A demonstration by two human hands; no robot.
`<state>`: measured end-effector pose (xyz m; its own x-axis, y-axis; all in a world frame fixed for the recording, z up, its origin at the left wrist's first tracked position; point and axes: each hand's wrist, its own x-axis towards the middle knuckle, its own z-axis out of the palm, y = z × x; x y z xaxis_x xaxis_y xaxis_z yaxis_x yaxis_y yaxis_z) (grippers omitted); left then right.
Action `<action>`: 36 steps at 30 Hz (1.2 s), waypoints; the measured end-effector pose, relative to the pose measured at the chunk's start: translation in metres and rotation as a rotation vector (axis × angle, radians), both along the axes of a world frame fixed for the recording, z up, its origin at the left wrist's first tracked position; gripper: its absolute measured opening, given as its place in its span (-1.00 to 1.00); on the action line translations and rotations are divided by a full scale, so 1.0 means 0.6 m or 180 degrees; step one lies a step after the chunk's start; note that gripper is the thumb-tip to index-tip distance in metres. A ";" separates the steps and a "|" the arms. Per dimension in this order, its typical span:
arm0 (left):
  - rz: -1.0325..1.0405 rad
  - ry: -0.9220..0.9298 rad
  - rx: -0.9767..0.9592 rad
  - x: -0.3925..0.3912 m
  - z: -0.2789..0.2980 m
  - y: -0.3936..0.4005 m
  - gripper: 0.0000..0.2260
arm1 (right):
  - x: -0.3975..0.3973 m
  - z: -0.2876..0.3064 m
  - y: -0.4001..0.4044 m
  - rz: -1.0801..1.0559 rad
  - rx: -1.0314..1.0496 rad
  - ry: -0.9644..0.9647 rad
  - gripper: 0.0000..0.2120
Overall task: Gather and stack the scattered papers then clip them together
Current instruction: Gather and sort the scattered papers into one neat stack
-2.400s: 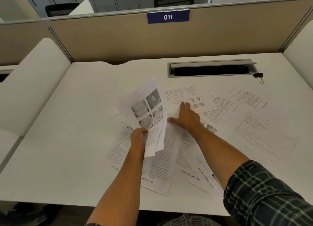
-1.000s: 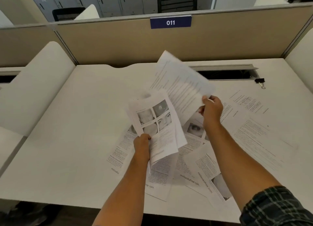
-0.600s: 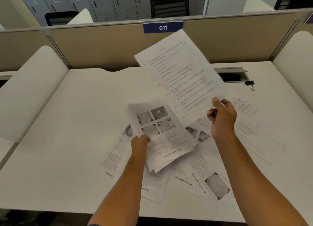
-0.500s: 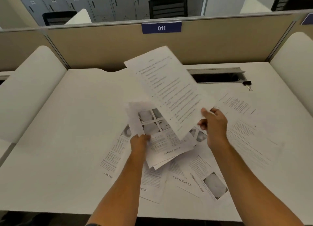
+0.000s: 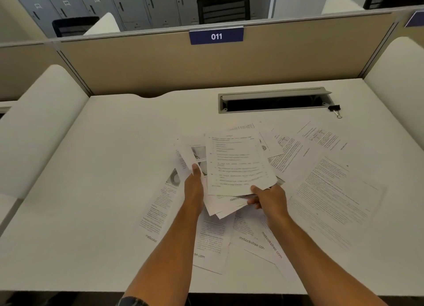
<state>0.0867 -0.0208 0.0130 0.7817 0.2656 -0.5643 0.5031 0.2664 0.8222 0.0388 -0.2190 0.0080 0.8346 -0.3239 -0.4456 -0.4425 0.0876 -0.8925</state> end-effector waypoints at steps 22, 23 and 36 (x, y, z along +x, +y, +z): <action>-0.1548 -0.1090 -0.0587 0.006 0.042 0.042 -0.45 | 0.081 0.093 -0.082 0.0827 -0.0059 -0.1482 -0.32; -0.1622 -0.1131 -0.0526 0.006 0.048 0.043 -0.47 | 0.084 0.097 -0.083 0.0764 0.0073 -0.1651 -0.44; -0.2097 -0.0973 0.0239 -0.021 0.055 0.061 -0.60 | 0.047 0.049 -0.066 0.1041 0.0404 -0.1820 -0.66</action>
<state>0.0738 0.0156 0.0460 0.9124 -0.2849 -0.2940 0.2846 -0.0750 0.9557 0.0672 -0.2586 0.0371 0.9969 0.0115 0.0780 0.0754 0.1492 -0.9859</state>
